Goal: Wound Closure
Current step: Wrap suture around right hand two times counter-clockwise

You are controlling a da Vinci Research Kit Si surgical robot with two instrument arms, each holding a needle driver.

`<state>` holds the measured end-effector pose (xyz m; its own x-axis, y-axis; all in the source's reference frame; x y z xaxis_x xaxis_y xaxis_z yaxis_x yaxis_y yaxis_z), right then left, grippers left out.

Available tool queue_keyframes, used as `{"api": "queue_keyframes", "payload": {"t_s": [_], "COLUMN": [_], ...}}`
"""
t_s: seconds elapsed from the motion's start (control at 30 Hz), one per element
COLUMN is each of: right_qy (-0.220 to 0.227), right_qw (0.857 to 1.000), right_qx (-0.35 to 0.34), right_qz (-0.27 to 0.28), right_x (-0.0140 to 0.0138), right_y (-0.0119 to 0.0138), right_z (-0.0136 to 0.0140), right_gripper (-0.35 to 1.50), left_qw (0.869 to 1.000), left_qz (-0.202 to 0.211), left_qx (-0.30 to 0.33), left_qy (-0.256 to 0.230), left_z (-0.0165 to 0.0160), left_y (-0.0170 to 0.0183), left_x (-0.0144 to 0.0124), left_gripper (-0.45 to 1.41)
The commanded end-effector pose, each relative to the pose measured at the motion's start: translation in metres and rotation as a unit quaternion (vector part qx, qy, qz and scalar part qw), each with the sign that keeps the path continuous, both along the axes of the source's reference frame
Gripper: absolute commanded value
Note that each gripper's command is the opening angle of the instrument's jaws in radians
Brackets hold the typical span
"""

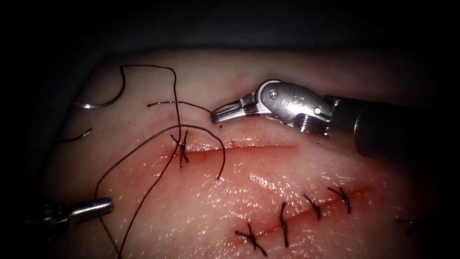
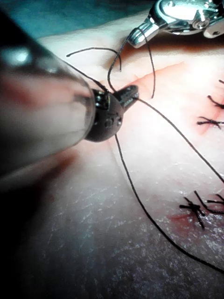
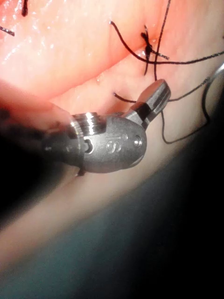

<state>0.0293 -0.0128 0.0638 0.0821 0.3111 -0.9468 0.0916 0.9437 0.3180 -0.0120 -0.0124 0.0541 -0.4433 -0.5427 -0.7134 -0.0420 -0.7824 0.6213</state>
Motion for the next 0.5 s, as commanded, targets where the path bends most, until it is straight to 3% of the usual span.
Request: {"api": "queue_keyframes", "payload": {"t_s": [0.03, 0.2, 0.3, 0.5], "right_qy": [0.002, 0.014, 0.058, 0.123], "right_qw": [1.000, 0.999, 0.995, 0.988], "right_qx": [0.004, 0.040, 0.082, 0.088], "right_qz": [-0.004, -0.019, 0.008, 0.026], "right_x": [0.0018, 0.0025, 0.0028, 0.0033], "right_y": [0.0000, -0.0012, -0.0016, -0.0021], "right_z": [0.0007, 0.0007, -0.0001, -0.0016], "right_gripper": [-0.35, -0.35, -0.35, -0.35], "left_qw": [1.000, 0.999, 0.999, 0.998], "left_qz": [0.001, 0.003, 0.006, 0.017], "left_qx": [-0.001, 0.019, 0.032, 0.050], "left_qy": [-0.005, -0.026, -0.040, -0.037], "left_z": [0.0004, 0.0011, 0.0039, 0.0075], "left_y": [0.0007, 0.0025, 0.0042, 0.0051], "left_x": [-0.0007, -0.0014, -0.0028, -0.0053], "left_gripper": [-0.45, -0.45, -0.45, -0.45]}}
